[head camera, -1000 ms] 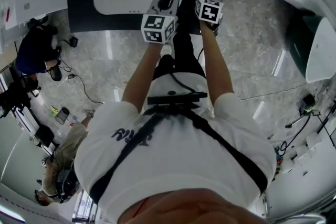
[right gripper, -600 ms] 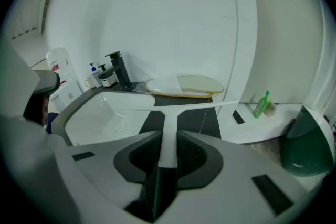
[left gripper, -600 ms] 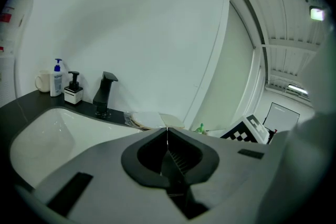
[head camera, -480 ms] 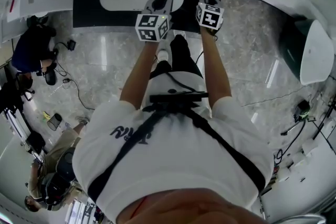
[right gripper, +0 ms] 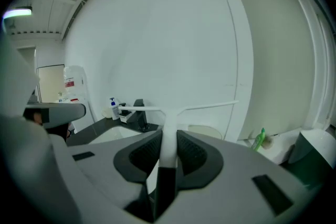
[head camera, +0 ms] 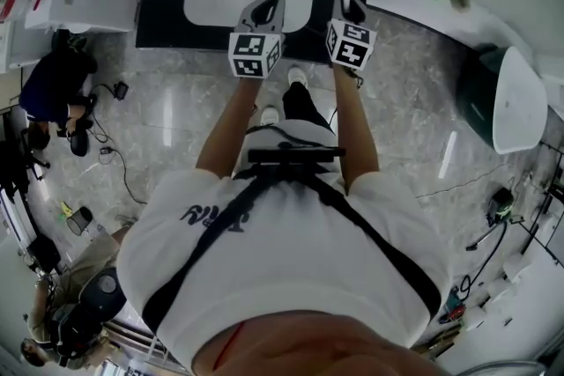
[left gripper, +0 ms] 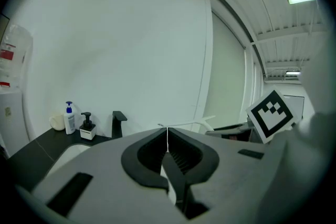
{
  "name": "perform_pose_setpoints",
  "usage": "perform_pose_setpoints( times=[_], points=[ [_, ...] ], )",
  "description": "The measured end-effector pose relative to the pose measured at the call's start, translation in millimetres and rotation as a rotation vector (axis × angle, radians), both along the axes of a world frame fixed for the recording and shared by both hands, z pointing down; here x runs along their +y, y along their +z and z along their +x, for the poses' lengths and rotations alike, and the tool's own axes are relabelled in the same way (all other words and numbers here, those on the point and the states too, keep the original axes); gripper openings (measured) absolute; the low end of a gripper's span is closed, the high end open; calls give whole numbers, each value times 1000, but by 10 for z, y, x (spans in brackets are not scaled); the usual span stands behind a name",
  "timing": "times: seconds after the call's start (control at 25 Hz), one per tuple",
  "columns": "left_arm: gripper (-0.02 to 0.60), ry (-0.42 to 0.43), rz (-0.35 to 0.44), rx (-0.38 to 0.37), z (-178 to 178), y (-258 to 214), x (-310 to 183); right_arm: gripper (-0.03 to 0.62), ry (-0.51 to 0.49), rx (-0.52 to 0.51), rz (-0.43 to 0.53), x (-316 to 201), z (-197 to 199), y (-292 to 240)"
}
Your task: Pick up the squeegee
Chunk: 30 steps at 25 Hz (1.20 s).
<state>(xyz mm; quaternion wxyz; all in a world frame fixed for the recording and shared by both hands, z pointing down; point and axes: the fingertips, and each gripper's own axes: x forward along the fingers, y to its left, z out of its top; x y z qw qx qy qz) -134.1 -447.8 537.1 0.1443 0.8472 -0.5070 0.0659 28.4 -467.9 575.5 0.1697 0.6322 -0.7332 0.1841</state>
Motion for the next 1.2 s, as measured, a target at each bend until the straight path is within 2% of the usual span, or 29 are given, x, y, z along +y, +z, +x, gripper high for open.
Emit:
perform_pose_setpoints(
  times=[0.24, 0.52, 1.04, 1.2],
  points=[
    [14, 36, 56, 5, -2, -395, 64, 97, -42, -50, 129, 64, -122, -682],
    [14, 39, 124, 35, 44, -785, 38, 97, -59, -96, 264, 169, -113, -1289],
    [14, 41, 212, 40, 123, -1186, -139, 97, -43, -156, 405, 119, 9, -1817],
    [14, 40, 230, 33, 127, -1252, -206, 97, -47, -145, 439, 77, 1, -1911]
  ],
)
